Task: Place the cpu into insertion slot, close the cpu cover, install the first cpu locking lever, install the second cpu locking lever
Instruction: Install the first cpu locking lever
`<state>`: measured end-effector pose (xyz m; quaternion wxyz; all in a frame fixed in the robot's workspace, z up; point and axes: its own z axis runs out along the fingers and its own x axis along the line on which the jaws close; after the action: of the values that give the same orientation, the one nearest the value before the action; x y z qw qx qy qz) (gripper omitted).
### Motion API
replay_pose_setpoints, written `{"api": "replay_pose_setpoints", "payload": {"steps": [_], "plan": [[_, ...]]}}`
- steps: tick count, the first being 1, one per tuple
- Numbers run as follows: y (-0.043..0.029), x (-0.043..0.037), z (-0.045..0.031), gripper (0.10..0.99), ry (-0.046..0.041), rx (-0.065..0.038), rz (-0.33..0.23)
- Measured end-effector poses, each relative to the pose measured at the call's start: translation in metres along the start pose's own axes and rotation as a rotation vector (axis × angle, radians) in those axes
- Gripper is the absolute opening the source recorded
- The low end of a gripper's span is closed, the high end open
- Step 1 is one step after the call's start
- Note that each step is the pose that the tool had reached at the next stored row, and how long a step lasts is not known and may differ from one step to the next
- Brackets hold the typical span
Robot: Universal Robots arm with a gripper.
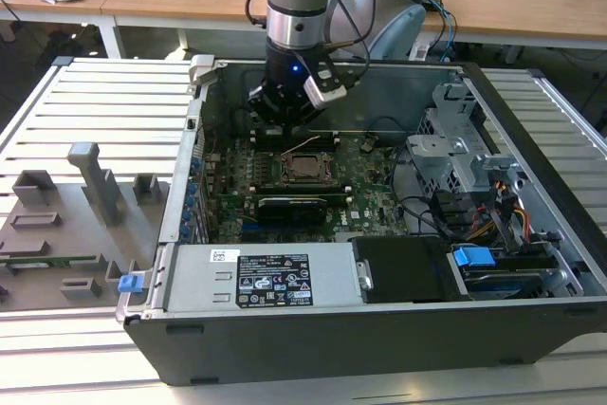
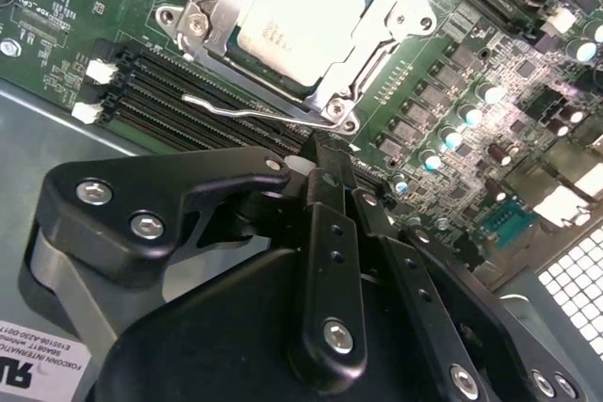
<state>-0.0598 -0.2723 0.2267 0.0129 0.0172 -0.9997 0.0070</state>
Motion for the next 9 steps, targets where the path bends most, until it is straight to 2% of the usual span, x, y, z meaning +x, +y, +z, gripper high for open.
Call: {"api": "replay_pose_setpoints", "payload": {"steps": [5, 9], "plan": [[0.0014, -0.0024, 0.0026, 0.106, 0.0003, 0.0, -0.001], [0.0022, -0.0083, 0.0045, 0.106, 0.0009, 0.0, -0.001]]}}
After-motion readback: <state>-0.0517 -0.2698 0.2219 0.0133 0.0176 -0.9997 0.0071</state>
